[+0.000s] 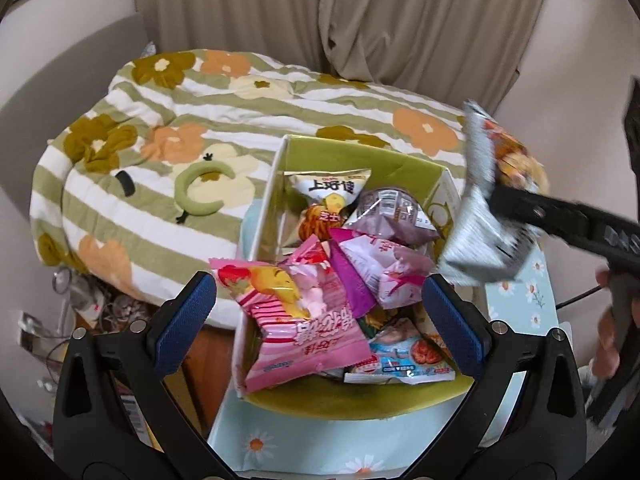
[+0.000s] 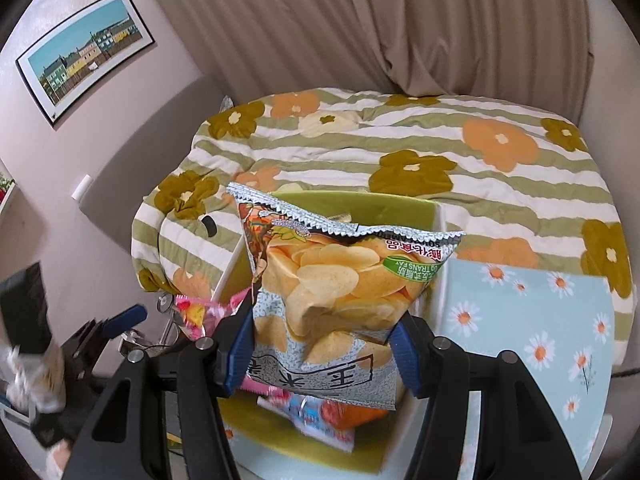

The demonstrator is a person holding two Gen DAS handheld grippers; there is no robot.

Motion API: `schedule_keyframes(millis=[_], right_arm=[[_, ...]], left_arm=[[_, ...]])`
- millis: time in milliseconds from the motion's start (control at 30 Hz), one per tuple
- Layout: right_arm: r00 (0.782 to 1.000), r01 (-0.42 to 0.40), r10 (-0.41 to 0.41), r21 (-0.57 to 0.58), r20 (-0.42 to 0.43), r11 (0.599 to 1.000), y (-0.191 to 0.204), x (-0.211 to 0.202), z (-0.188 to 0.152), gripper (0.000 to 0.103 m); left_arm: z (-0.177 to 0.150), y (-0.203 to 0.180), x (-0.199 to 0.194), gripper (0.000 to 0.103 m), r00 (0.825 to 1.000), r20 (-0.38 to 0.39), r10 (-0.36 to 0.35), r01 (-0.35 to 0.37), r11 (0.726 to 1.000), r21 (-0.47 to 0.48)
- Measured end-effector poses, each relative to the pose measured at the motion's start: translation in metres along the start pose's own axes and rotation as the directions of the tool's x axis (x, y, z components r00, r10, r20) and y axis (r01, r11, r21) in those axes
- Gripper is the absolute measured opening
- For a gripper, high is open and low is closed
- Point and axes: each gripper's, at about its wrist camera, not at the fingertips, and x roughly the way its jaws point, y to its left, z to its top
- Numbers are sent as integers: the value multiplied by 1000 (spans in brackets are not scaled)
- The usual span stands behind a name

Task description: Organize snacks

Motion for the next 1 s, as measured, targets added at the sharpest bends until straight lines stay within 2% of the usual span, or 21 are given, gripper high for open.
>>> schedule_keyframes(millis=[100,133,167,233,333,600,767,1000], right_arm=[[1000,7,-8,-18,-24,1000,4,21,12,60],[1000,8,-8,-21,-23,1000,5,27,14,72],[1000,12,-12,-20,-18,1000,5,30,14,90],[999,29,-29,-11,18,1000,5,29,10,99],[996,55,-55,-1,74,998,5,20,-4,99],[989,85,-86,13,119,996,9,-6,-30,99],[979,111,-110,6,172,994,12,-44,-45,99],[947,157,-157,23,282,987,9,-123,-80,99]], left_arm=[[-1,1,4,102,1000,-4,10,-10,1000,2],[-1,2,5,102,1000,-6,13,-13,1000,6],[-3,2,6,102,1000,-8,15,-15,1000,11],[-7,2,8,102,1000,-12,12,-12,1000,19],[-13,2,9,102,1000,-13,-2,2,1000,28],[-28,-2,-10,102,1000,8,-12,12,999,43],[-36,-15,-45,102,998,62,-7,4,998,60],[-62,-44,-109,102,985,171,-18,4,997,82]])
